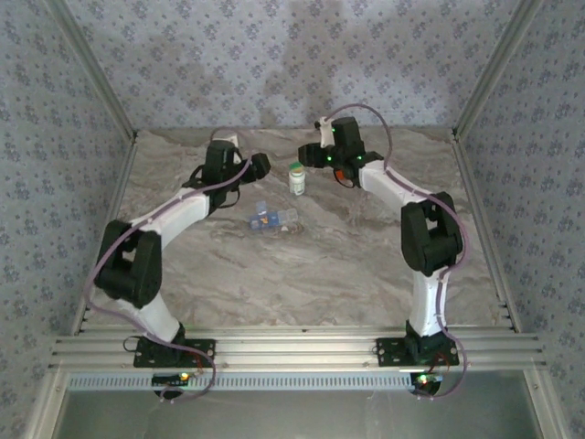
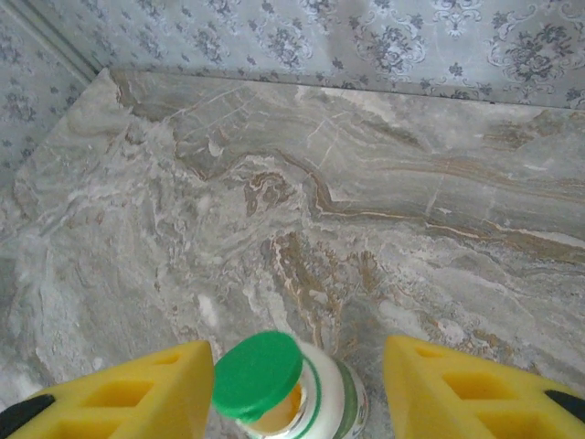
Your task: Sort the pills into containers
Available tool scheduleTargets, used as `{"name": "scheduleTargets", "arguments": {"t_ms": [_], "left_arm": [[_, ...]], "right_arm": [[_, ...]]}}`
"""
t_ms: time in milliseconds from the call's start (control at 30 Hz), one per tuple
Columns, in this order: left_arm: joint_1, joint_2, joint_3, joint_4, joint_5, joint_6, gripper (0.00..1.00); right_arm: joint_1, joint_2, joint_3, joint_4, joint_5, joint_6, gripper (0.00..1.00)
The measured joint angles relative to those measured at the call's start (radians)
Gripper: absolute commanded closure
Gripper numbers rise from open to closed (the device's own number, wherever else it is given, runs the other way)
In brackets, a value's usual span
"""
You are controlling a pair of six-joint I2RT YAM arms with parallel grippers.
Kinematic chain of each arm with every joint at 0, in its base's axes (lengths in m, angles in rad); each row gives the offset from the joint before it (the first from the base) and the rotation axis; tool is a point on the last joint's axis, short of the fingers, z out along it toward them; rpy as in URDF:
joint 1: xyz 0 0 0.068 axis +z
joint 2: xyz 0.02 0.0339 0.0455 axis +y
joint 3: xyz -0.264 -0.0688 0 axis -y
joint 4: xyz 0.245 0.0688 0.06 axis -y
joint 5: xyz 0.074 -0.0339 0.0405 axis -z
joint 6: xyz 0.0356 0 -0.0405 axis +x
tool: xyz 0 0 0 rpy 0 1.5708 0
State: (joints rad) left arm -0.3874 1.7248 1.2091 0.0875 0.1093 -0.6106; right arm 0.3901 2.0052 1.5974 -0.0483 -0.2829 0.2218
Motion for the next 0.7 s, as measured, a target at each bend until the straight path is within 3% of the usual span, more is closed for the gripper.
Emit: {"name": "scheduleTargets", "arguments": {"t_ms": [333,700], "left_arm": [[-0.017,0.262,0.206,-0.005,0.144,-0.08,0.35],[-0.061,0.312,0.211,0.028,0.195,-0.126,0.41]], "right_arm": [[-0.011,0.095,0.036,0.011,-0.063,0.037,0.5],[-0.012,0.108,-0.022,0.095,-0.096,0.052,0.53]]}}
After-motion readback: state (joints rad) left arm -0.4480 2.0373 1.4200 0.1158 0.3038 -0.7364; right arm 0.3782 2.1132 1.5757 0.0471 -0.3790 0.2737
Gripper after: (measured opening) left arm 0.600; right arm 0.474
